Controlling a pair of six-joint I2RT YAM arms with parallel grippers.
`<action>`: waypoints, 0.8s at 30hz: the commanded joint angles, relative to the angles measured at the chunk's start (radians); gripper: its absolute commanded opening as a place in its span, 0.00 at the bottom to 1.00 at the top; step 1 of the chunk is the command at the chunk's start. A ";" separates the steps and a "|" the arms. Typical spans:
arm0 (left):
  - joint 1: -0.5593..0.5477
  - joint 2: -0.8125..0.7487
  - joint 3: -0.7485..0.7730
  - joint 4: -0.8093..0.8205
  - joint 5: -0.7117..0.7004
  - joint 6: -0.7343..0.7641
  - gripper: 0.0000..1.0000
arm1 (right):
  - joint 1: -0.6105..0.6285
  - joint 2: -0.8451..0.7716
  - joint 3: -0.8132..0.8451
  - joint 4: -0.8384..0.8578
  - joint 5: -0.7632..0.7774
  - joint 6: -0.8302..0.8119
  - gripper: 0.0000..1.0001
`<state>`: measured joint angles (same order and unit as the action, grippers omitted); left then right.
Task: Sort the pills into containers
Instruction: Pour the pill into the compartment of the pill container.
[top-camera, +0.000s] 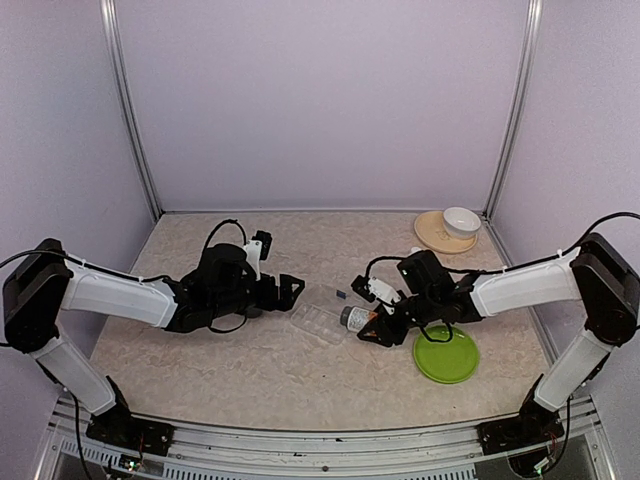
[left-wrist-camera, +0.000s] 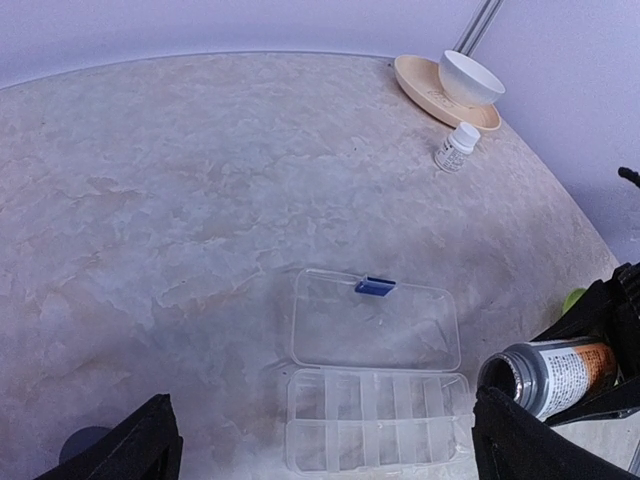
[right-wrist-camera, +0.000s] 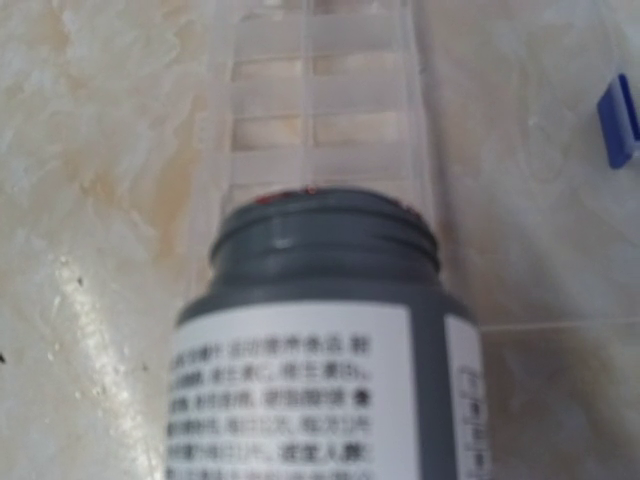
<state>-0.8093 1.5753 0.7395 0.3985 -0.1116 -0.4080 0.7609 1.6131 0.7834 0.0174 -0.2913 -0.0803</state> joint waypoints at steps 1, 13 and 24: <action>-0.005 -0.019 -0.015 0.034 0.007 -0.006 0.99 | -0.004 0.007 0.053 -0.064 0.013 0.010 0.00; -0.007 -0.018 -0.017 0.038 0.007 -0.008 0.99 | 0.016 0.030 0.097 -0.136 0.041 0.006 0.00; -0.007 -0.018 -0.022 0.042 0.006 -0.010 0.99 | 0.030 0.049 0.123 -0.166 0.038 0.001 0.00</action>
<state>-0.8097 1.5753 0.7334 0.4114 -0.1116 -0.4145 0.7773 1.6459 0.8639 -0.1246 -0.2577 -0.0784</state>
